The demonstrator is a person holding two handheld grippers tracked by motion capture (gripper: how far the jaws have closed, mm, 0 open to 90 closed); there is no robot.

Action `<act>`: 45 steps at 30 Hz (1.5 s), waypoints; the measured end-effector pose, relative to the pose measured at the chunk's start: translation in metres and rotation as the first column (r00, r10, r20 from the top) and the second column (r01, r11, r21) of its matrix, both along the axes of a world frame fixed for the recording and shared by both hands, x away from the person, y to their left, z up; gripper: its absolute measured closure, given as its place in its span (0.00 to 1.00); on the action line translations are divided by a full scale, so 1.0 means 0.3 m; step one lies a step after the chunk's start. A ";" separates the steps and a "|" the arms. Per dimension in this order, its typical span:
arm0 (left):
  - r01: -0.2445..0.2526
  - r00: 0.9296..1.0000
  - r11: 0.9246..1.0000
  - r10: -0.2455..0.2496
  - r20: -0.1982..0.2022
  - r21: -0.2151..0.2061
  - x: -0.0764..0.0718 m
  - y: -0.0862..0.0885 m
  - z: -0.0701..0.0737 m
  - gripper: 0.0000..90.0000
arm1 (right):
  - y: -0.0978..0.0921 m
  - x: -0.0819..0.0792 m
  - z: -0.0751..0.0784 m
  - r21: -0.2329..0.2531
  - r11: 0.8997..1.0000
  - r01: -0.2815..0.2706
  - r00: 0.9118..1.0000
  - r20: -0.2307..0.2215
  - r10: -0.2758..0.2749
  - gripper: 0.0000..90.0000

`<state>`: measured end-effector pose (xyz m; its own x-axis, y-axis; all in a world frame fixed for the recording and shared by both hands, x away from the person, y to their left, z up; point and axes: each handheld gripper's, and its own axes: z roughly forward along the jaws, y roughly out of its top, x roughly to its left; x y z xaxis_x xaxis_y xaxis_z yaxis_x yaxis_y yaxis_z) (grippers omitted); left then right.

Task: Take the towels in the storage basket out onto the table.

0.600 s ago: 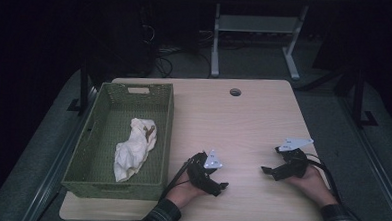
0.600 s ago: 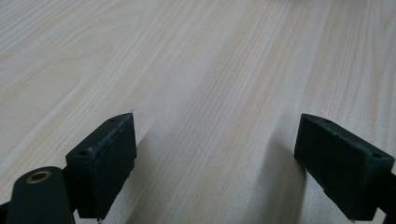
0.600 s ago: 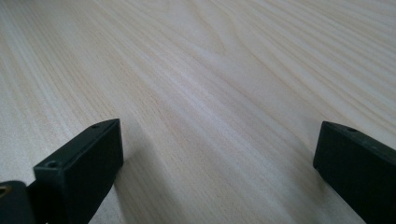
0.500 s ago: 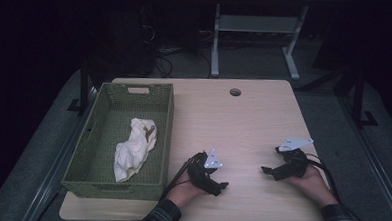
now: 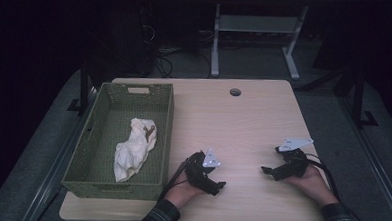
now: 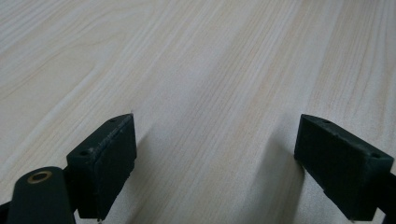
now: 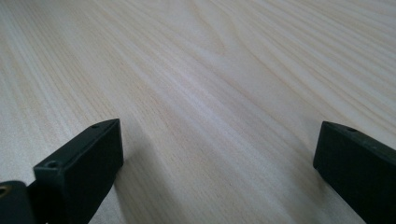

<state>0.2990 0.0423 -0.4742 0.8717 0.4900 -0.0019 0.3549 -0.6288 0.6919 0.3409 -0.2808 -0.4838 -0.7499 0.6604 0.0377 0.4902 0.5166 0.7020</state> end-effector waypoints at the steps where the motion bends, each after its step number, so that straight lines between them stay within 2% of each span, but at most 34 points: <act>1: 0.001 1.000 1.000 -0.001 0.003 0.002 0.001 -0.001 0.004 0.14 | 0.000 0.000 0.000 0.000 1.000 0.000 1.000 0.000 0.000 0.01; 13: -0.034 0.999 0.999 0.034 0.017 -0.026 -0.006 0.014 0.039 0.14 | -0.001 -0.004 0.000 0.000 1.000 -0.004 1.000 0.000 0.004 0.01; 20: -0.046 0.999 0.999 0.047 0.022 -0.022 -0.007 0.020 0.053 0.14 | -0.001 -0.003 0.000 0.000 1.000 -0.005 1.000 0.001 0.005 0.01; 23: -0.050 0.998 0.999 0.050 0.033 -0.006 -0.009 0.018 0.057 0.14 | -0.001 -0.003 0.000 0.000 1.000 -0.005 1.000 0.001 0.005 0.01; 33: -0.089 0.994 0.996 0.090 0.054 -0.019 -0.013 0.035 0.093 0.14 | -0.001 -0.003 0.000 0.000 1.000 -0.006 1.000 0.002 0.006 0.01; 45: -0.093 0.994 0.995 0.095 0.053 -0.038 -0.014 0.037 0.123 0.14 | -0.001 -0.002 0.000 0.000 1.000 -0.010 1.000 0.002 0.010 0.01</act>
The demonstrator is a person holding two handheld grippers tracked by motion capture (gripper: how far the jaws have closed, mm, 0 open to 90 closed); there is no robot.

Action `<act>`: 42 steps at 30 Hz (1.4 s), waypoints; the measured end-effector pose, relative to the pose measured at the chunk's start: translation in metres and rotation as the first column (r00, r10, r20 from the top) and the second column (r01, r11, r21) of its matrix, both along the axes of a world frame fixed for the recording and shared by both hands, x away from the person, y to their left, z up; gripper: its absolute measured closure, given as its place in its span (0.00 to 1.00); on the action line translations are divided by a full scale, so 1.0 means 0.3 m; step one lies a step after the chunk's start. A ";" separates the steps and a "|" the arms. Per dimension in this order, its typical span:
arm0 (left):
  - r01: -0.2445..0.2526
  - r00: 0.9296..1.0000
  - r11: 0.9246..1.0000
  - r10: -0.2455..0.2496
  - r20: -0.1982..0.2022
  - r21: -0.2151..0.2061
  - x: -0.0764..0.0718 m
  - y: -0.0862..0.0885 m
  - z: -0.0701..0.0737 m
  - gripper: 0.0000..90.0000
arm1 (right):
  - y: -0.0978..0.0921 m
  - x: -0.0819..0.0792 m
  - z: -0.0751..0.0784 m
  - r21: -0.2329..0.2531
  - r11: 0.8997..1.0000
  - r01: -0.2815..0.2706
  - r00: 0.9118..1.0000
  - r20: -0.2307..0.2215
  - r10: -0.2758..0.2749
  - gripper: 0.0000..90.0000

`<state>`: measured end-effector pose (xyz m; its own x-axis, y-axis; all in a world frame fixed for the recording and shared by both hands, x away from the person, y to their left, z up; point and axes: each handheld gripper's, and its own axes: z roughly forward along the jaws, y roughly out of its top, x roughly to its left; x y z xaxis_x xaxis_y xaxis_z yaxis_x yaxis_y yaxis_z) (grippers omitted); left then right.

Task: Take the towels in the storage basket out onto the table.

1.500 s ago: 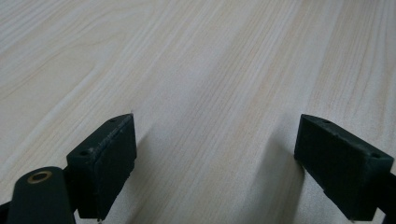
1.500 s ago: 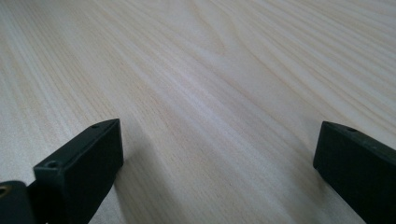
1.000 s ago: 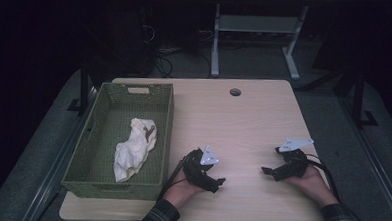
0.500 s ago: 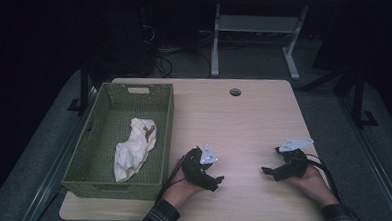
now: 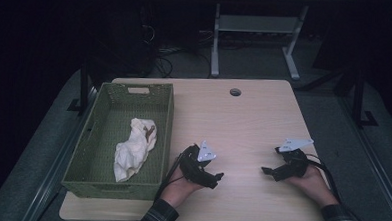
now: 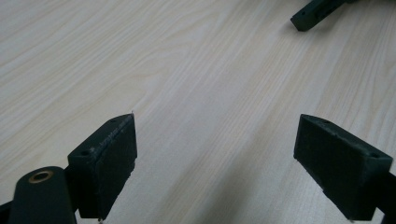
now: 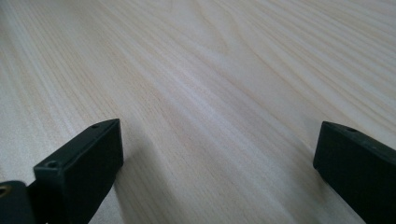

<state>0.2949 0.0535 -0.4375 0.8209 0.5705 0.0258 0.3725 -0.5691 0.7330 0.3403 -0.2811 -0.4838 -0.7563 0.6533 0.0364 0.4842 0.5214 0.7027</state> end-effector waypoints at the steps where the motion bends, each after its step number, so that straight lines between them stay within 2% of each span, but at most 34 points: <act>1: 0.000 1.000 1.000 0.000 0.000 0.000 0.000 0.000 0.000 0.14 | 0.000 0.000 0.000 0.000 1.000 0.000 1.000 0.000 0.000 0.01; 13: -0.015 1.000 1.000 0.015 0.005 -0.010 0.007 0.000 0.028 0.14 | 0.001 0.001 0.000 0.001 1.000 -0.008 1.000 -0.002 0.008 0.01; 17: -0.015 1.000 1.000 0.015 -0.005 -0.015 0.010 0.000 0.040 0.14 | 0.001 0.002 0.000 0.001 1.000 -0.011 1.000 -0.003 0.011 0.01; 27: -0.006 1.000 0.999 0.006 0.000 -0.036 0.019 0.000 0.086 0.14 | 0.001 0.003 0.000 0.001 1.000 -0.012 1.000 -0.003 0.012 0.01; 28: -0.003 1.000 0.999 0.002 -0.013 -0.045 0.022 0.001 0.096 0.14 | 0.001 0.003 0.000 0.000 1.000 -0.014 1.000 -0.001 0.014 0.01; 33: -0.003 1.000 0.998 0.002 -0.018 -0.061 0.028 0.001 0.113 0.15 | 0.001 0.003 0.000 0.000 1.000 -0.016 1.000 -0.001 0.016 0.01; 42: 0.048 0.999 0.995 -0.048 0.003 -0.084 0.042 0.004 0.159 0.14 | 0.001 0.003 0.000 0.000 1.000 -0.016 1.000 -0.001 0.016 0.01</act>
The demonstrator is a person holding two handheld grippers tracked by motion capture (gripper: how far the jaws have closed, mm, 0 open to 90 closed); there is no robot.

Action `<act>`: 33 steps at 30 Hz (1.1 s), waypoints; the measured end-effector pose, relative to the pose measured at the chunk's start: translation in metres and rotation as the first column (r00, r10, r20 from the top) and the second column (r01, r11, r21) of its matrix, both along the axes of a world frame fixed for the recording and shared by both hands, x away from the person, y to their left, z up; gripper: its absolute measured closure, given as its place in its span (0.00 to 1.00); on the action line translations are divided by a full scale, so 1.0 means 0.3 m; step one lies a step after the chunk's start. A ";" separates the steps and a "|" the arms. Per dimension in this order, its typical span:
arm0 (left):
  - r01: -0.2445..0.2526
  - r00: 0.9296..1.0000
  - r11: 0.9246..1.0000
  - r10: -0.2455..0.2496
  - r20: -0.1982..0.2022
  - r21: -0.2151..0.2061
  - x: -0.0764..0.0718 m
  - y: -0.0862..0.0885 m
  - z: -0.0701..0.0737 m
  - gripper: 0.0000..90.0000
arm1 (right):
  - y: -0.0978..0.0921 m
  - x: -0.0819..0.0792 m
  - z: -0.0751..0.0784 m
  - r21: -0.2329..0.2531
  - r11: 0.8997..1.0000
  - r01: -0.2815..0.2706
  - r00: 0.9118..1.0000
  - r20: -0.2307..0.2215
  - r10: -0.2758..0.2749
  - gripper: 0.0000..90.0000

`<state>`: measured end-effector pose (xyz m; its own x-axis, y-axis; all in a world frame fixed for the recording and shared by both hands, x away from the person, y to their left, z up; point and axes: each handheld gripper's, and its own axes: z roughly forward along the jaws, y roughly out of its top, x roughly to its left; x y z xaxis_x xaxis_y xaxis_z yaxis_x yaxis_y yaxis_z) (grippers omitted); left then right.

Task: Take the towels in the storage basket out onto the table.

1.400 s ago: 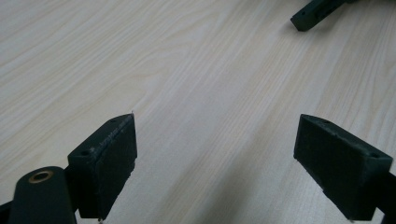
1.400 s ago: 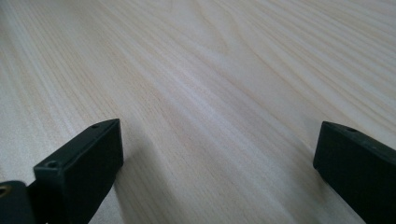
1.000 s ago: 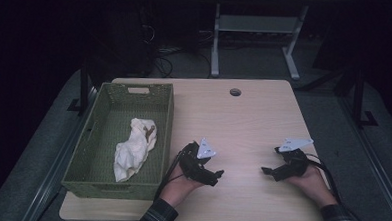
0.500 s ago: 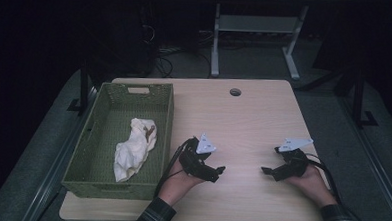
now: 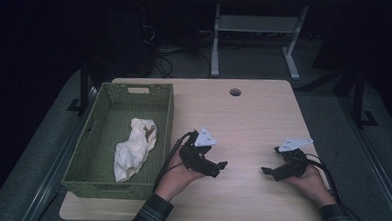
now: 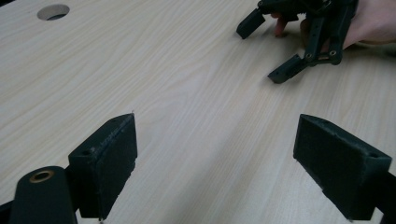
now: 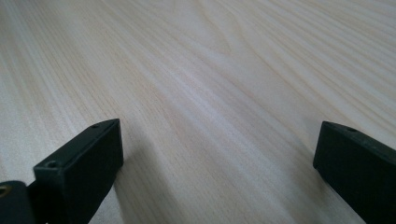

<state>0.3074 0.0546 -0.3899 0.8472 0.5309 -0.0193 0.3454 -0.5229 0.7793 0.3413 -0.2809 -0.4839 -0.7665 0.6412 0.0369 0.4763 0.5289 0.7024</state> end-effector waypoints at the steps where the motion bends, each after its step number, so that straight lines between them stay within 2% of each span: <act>1: 0.003 1.000 1.000 -0.003 -0.002 -0.007 0.001 0.000 0.005 0.15 | 0.000 0.000 0.000 0.000 1.000 0.000 1.000 0.000 0.000 0.01; 6: 0.025 1.000 1.000 -0.025 0.000 -0.005 0.011 0.005 0.029 0.14 | 0.000 0.000 0.000 0.000 1.000 0.000 1.000 0.000 0.000 0.01; 12: 0.024 1.000 0.999 -0.024 0.001 -0.024 0.023 0.018 0.052 0.15 | 0.000 0.001 -0.001 -0.001 1.000 -0.001 1.000 0.003 0.001 0.01; 20: 0.028 1.000 1.000 -0.028 0.013 -0.012 0.042 0.038 0.088 0.15 | 0.000 -0.001 0.000 0.000 1.000 0.006 1.000 -0.002 -0.006 0.01; 24: 0.041 0.999 0.999 -0.041 0.004 -0.025 0.051 0.046 0.094 0.15 | 0.000 -0.001 0.000 0.001 1.000 0.006 1.000 -0.002 -0.006 0.01; 25: 0.046 0.999 0.999 -0.046 -0.008 -0.018 0.056 0.050 0.096 0.14 | 0.000 -0.001 0.000 0.001 1.000 0.006 1.000 -0.002 -0.006 0.01; 29: 0.055 0.999 0.998 -0.055 0.002 0.010 0.062 0.058 0.110 0.14 | 0.000 -0.001 0.000 0.000 1.000 0.007 1.000 -0.002 -0.007 0.01; 32: 0.052 0.999 0.999 -0.052 0.003 -0.001 0.069 0.068 0.123 0.14 | 0.000 -0.001 0.000 0.001 1.000 0.007 1.000 -0.002 -0.007 0.01; 33: 0.048 0.999 0.999 -0.048 -0.003 -0.016 0.072 0.071 0.124 0.14 | 0.000 -0.001 0.000 0.001 1.000 0.007 1.000 -0.002 -0.007 0.01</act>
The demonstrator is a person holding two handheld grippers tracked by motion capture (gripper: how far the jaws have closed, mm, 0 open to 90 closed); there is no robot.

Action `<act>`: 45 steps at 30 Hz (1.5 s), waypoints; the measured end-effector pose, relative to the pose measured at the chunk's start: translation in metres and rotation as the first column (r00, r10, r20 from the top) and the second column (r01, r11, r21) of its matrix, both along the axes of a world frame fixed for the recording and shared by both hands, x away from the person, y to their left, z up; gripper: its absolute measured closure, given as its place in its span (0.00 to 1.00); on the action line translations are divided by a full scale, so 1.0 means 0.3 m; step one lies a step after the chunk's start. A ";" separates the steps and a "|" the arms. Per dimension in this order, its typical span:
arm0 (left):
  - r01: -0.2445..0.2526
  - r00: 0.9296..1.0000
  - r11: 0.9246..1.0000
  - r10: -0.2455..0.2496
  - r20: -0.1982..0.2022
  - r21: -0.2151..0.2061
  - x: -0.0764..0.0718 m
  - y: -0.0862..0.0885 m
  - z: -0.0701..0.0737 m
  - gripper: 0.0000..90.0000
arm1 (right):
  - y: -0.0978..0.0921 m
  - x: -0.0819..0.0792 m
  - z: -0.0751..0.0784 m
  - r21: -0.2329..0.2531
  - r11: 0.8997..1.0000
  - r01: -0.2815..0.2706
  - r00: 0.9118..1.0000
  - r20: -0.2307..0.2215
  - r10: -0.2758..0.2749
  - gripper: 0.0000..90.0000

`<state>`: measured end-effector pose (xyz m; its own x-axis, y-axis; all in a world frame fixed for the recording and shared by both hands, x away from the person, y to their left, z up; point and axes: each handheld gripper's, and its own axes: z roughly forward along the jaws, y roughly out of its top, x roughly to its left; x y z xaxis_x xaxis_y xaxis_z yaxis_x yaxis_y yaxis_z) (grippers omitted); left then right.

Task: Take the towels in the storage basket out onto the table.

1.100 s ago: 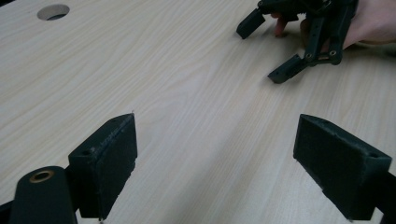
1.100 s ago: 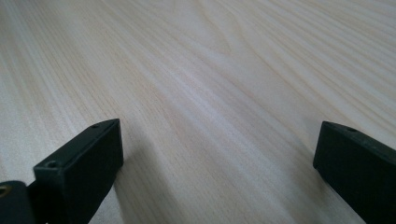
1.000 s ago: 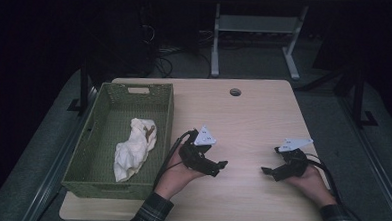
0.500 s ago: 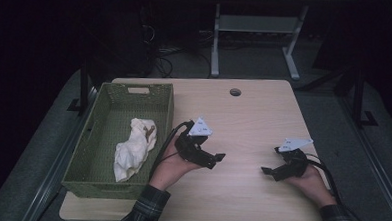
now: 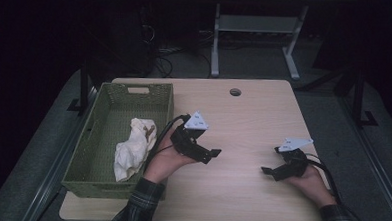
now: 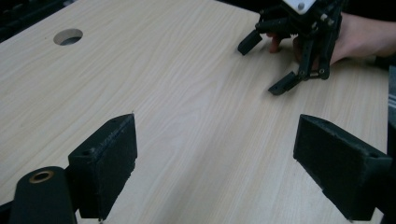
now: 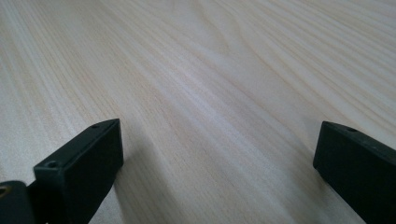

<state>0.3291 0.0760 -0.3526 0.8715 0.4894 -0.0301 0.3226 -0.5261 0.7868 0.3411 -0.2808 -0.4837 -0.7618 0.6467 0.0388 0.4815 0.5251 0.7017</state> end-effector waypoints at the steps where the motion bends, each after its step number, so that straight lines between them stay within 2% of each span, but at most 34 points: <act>1: -0.003 1.000 1.000 0.003 -0.002 0.003 0.004 0.006 0.002 0.14 | 0.000 0.000 0.000 0.000 1.000 0.000 1.000 0.000 0.000 0.01; 7: -0.013 1.000 0.999 0.013 0.005 0.031 0.019 0.041 0.022 0.15 | 0.000 0.000 0.000 0.000 1.000 0.000 1.000 0.001 0.000 0.01; 12: -0.033 0.999 0.999 0.032 0.015 0.033 0.025 0.070 0.039 0.15 | 0.000 0.000 0.000 0.000 1.000 0.000 1.000 0.000 0.000 0.01; 15: -0.033 0.999 0.999 0.032 0.025 0.043 0.029 0.085 0.058 0.15 | 0.000 0.000 0.000 0.000 1.000 0.000 1.000 0.001 0.000 0.01; 23: -0.038 0.999 0.999 0.036 0.037 0.038 0.043 0.140 0.090 0.15 | 0.000 0.000 0.000 0.000 1.000 0.000 1.000 0.000 0.000 0.01; 27: -0.055 0.998 0.998 0.054 0.030 0.026 0.049 0.177 0.093 0.15 | 0.000 0.000 0.000 0.000 1.000 0.000 1.000 0.000 0.000 0.01; 34: -0.057 0.998 0.997 0.055 0.038 0.044 0.055 0.234 0.085 0.15 | 0.000 0.000 0.000 0.000 1.000 0.000 1.000 0.000 0.000 0.01; 42: -0.089 0.995 0.994 0.086 0.052 0.059 0.060 0.281 0.080 0.15 | 0.000 0.000 0.000 0.000 1.000 0.000 1.000 0.000 0.000 0.01; 45: -0.107 0.993 0.993 0.104 0.052 0.051 0.061 0.300 0.080 0.16 | 0.000 0.000 0.000 0.000 1.000 0.000 1.000 0.000 0.000 0.01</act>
<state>0.3474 0.1660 -0.3286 0.8149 0.5782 0.0406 0.3399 -0.5334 0.7746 0.3411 -0.2808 -0.4838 -0.7616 0.6469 0.0386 0.4814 0.5249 0.7020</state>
